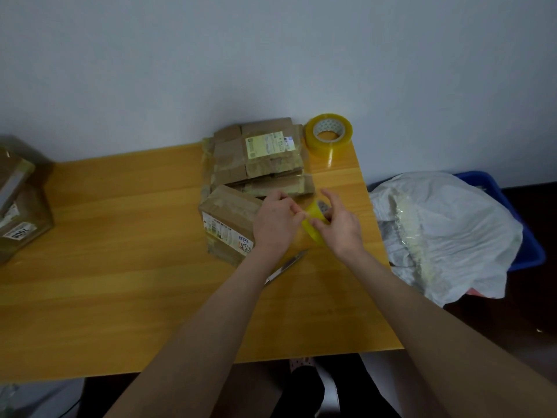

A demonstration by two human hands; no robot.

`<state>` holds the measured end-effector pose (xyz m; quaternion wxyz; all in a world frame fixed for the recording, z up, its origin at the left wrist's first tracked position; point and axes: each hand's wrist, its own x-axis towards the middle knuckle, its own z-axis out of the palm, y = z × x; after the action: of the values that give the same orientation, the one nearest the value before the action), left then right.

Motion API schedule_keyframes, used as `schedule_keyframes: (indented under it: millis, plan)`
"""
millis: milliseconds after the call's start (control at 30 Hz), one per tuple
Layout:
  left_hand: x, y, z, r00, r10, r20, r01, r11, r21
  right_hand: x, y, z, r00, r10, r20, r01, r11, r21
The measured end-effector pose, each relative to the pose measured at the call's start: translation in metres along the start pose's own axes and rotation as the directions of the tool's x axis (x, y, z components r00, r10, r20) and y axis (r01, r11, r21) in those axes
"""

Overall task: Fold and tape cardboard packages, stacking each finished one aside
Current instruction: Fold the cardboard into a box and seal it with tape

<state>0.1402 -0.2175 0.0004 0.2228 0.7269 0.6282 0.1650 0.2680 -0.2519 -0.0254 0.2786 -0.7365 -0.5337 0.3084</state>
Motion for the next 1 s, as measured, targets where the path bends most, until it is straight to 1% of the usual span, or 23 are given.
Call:
schedule_keyframes:
  millis: [67,167,200,267,300,333,367,400,467,500,533,633,700,800,867,1000]
  plan:
    - [-0.003,-0.007,-0.009,0.994,0.000,-0.108,-0.004,0.999,-0.034,0.006,0.011,0.002,1.000,-0.015,-0.012,0.013,0.989,-0.145]
    - [-0.012,-0.029,-0.028,0.952,0.010,-0.305,-0.048,0.992,-0.118,0.016,0.030,0.006,0.998,-0.064,0.013,0.064,0.916,-0.396]
    - [-0.019,-0.037,-0.031,0.941,-0.013,-0.338,-0.027,0.993,-0.114,0.018,0.033,0.008,0.998,-0.051,0.049,0.067,0.888,-0.454]
    - [-0.036,-0.053,-0.028,0.919,-0.084,-0.385,0.059,0.995,-0.077,0.019,0.035,0.016,0.992,-0.035,0.118,0.092,0.847,-0.523]
    - [-0.045,-0.060,-0.024,0.913,-0.124,-0.389,0.102,0.992,-0.075,0.018,0.034,0.022,0.992,-0.060,0.114,0.111,0.845,-0.523]
    - [-0.053,-0.064,-0.018,0.913,-0.169,-0.371,0.143,0.985,-0.095,0.015,0.029,0.027,0.991,-0.097,0.090,0.128,0.865,-0.485]
    - [-0.059,-0.065,-0.015,0.919,-0.223,-0.325,0.188,0.973,-0.136,0.014,0.020,0.031,0.989,-0.132,0.067,0.148,0.899,-0.412]
    - [-0.061,-0.065,-0.011,0.923,-0.283,-0.260,0.241,0.953,-0.182,0.014,0.009,0.035,0.986,-0.149,0.079,0.167,0.934,-0.315]
    - [-0.059,-0.063,-0.008,0.923,-0.348,-0.163,0.312,0.926,-0.211,0.021,-0.017,0.042,0.969,-0.150,0.198,0.176,0.977,-0.120]
    - [-0.055,-0.063,-0.008,0.925,-0.350,-0.145,0.321,0.928,-0.190,0.027,-0.029,0.046,0.951,-0.145,0.273,0.167,0.984,-0.057]
    - [-0.051,-0.064,-0.008,0.927,-0.349,-0.135,0.328,0.931,-0.159,0.032,-0.038,0.050,0.930,-0.152,0.333,0.173,0.984,-0.033]
    - [-0.042,-0.077,-0.007,0.926,-0.372,-0.063,0.368,0.927,-0.065,0.039,-0.050,0.063,0.881,-0.184,0.436,0.246,0.965,-0.089]
    - [-0.045,-0.090,-0.004,0.928,-0.371,-0.040,0.370,0.929,-0.014,0.033,-0.050,0.074,0.880,-0.189,0.436,0.274,0.952,-0.139]
    - [-0.053,-0.113,-0.004,0.941,-0.332,-0.069,0.332,0.943,-0.021,0.019,-0.053,0.088,0.875,-0.260,0.408,0.342,0.929,-0.142]
    - [-0.057,-0.127,-0.008,0.954,-0.292,-0.073,0.293,0.956,0.004,0.010,-0.053,0.094,0.869,-0.310,0.385,0.388,0.911,-0.141]
    - [-0.058,-0.144,-0.019,0.989,-0.139,-0.042,0.140,0.990,0.003,-0.009,-0.050,0.099,0.870,-0.350,0.346,0.424,0.891,-0.165]
